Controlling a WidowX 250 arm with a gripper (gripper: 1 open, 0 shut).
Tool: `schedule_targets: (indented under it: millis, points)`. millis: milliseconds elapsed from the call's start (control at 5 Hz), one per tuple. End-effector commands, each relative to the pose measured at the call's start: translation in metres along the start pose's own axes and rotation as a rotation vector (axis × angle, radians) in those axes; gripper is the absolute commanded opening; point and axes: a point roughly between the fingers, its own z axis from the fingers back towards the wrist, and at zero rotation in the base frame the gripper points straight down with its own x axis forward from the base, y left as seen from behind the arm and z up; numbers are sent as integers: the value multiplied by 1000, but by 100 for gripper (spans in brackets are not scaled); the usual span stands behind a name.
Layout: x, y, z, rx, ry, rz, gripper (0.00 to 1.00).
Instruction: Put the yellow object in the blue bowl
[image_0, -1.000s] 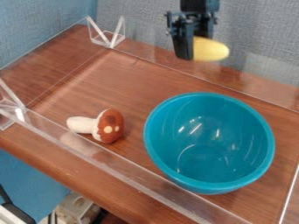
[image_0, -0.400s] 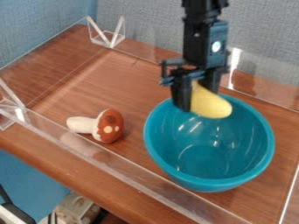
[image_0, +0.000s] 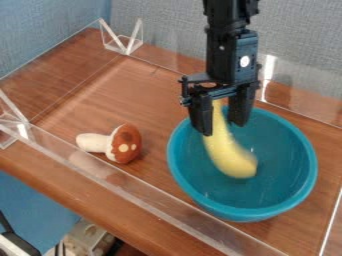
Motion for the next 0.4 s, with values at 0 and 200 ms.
schedule_targets:
  millis: [0,200]
  points:
    - [5,-9,35,76,0,-15,100]
    - [4,-19,60,124,-24,-12,100]
